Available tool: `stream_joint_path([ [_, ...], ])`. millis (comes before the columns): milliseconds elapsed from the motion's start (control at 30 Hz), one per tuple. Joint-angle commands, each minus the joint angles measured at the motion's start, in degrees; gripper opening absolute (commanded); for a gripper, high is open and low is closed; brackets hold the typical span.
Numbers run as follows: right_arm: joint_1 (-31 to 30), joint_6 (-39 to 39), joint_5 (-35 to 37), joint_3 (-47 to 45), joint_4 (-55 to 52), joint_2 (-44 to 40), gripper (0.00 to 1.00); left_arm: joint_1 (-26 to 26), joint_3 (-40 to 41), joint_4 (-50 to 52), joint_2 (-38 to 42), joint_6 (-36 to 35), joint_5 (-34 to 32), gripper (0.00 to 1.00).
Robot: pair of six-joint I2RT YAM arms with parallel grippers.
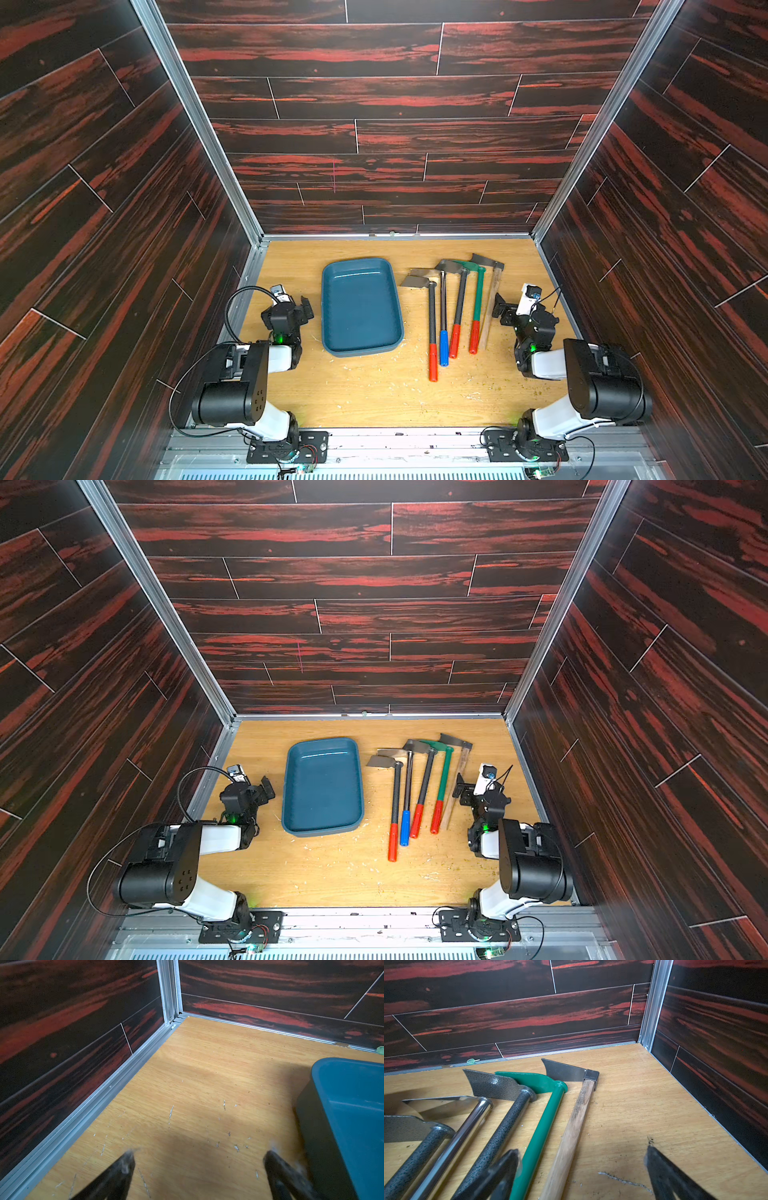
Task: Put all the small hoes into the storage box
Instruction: Pick up the hoe from the center of the board.
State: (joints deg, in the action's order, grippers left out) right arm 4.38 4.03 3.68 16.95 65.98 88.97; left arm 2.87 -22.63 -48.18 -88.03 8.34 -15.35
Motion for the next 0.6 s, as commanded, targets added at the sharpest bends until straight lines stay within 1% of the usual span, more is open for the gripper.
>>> stream_joint_path([
  [0,0.2,0.2,0.4,0.5,-0.3,0.5,0.98,-0.2,-0.6,0.0,0.1,-0.8,0.0,1.0],
  [133,0.2,0.2,0.3,0.5,-0.1,0.5,0.98,-0.2,-0.8,-0.1,0.8,-0.9,-0.4,1.0],
  [233,0.2,0.9,1.9,0.9,-2.4,-1.2,0.98,-0.2,-3.1,7.8,4.5,-0.4,-1.1,1.0],
  [333,0.2,0.3,0.9,3.9,-11.5,-5.4,0.98,-0.2,-6.9,17.2,8.7,-0.2,-2.3,1.0],
  [433,0.1,-0.2,-0.3,8.2,-21.6,-8.8,0.98,-0.2,-9.1,21.8,13.2,0.9,-2.0,1.0],
  [500,-0.1,0.8,-0.4,9.9,-24.6,-10.7,0.98,-0.3,-11.1,24.9,15.9,2.3,-2.0,1.0],
  [567,-0.2,2.3,-1.0,12.1,-28.7,-12.8,0.98,-0.5,-14.6,30.2,18.0,4.8,-3.0,1.0],
])
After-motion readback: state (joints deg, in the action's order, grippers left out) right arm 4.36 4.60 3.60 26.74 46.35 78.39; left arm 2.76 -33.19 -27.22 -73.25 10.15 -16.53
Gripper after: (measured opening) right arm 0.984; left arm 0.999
